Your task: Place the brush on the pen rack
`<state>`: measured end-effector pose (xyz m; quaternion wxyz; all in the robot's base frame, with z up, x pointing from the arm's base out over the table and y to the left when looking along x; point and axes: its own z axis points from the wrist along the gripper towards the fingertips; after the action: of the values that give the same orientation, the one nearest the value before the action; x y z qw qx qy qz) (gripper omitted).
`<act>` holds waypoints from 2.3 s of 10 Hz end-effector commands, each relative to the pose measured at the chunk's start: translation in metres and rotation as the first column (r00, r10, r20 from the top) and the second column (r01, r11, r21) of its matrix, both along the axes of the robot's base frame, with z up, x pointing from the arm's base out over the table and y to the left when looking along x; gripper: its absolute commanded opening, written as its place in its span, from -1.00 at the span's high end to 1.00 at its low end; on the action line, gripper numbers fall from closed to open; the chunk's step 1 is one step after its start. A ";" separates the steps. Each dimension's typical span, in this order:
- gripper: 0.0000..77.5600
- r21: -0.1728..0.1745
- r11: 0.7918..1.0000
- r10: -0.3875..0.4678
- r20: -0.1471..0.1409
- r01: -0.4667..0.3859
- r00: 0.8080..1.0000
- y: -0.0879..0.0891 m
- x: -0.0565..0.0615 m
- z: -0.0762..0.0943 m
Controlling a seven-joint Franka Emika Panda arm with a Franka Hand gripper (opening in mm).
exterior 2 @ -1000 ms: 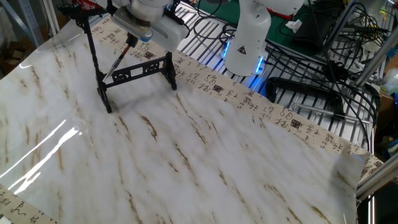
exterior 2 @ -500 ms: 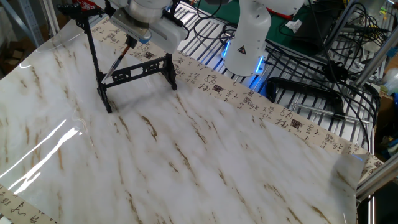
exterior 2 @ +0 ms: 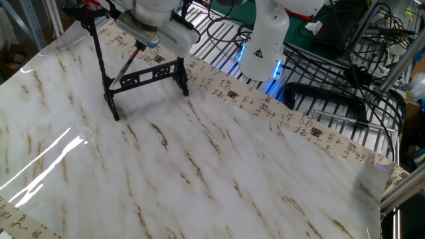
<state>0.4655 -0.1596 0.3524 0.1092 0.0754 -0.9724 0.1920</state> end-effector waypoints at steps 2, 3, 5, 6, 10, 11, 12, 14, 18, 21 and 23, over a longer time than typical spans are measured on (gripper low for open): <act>0.97 -0.002 1.000 -0.023 -0.036 0.023 0.999 0.002 -0.002 0.003; 0.97 -0.007 1.000 -0.022 -0.043 0.022 0.999 0.002 -0.003 0.004; 0.97 -0.007 1.000 -0.031 -0.049 0.031 0.998 0.005 -0.005 0.006; 0.97 -0.009 1.000 -0.024 -0.051 0.024 0.998 0.006 -0.006 0.006; 0.97 -0.006 1.000 -0.026 -0.048 0.025 0.998 0.008 -0.006 0.005; 0.97 -0.010 0.999 -0.052 -0.041 0.052 0.998 0.008 -0.006 0.004; 0.97 -0.012 0.998 -0.059 -0.040 0.058 0.997 0.008 -0.005 0.004; 0.97 -0.013 0.998 -0.067 -0.042 0.067 0.997 0.009 -0.005 0.001; 0.97 0.011 1.000 0.008 -0.068 -0.007 0.998 0.013 0.001 0.003; 0.97 0.007 1.000 0.011 -0.073 -0.010 0.997 0.013 0.002 0.003; 0.97 0.005 1.000 0.026 -0.061 -0.026 0.998 0.017 -0.002 0.006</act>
<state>0.4652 -0.1463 0.3537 0.1418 0.0888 -0.9679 0.1875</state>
